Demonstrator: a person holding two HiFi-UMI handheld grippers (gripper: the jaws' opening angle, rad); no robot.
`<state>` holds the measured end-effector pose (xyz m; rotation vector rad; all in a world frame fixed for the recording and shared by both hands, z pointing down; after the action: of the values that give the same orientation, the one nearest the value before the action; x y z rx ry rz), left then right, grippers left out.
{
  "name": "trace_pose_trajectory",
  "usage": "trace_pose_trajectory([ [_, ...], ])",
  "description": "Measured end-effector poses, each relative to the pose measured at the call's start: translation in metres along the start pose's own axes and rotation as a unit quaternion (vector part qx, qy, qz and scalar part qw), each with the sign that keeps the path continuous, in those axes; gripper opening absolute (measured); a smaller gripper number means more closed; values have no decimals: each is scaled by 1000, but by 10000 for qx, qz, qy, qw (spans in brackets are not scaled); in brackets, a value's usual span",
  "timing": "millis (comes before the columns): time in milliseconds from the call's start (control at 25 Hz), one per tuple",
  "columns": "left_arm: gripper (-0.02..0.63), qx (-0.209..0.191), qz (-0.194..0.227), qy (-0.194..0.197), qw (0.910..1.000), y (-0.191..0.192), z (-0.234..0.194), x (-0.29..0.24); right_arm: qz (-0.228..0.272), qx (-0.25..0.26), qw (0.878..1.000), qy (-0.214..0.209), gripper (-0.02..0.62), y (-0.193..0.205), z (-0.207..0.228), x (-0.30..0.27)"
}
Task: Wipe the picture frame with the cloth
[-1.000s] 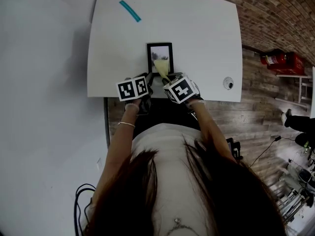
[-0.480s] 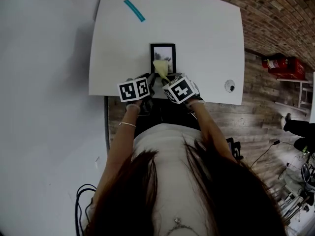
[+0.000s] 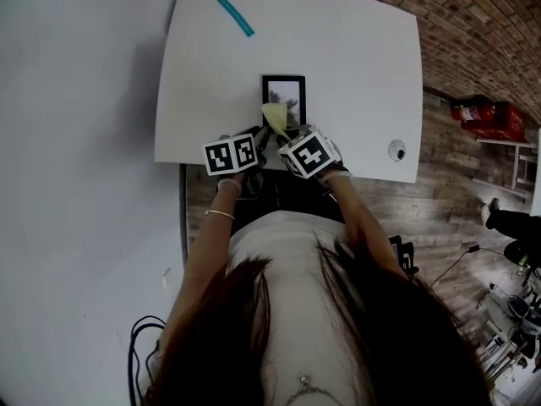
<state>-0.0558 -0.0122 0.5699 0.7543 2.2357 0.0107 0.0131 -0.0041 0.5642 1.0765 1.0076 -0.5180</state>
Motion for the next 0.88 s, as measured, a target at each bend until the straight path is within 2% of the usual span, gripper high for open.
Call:
trace_pose_trajectory([
  [880, 83, 133, -176, 146, 9997, 2, 1, 5, 25, 125, 9998, -172, 35, -15, -10, -3],
])
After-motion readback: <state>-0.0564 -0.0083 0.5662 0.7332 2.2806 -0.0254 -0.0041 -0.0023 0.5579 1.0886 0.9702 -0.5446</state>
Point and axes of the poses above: the fingertips, and each gripper's own axes: x backward along the fingers, z to its right, y out of its underside, the point moved 3 cm from there along x, backward along the fingers, and after that the axes turned 15 degrees about x, right-handed, at the moved point
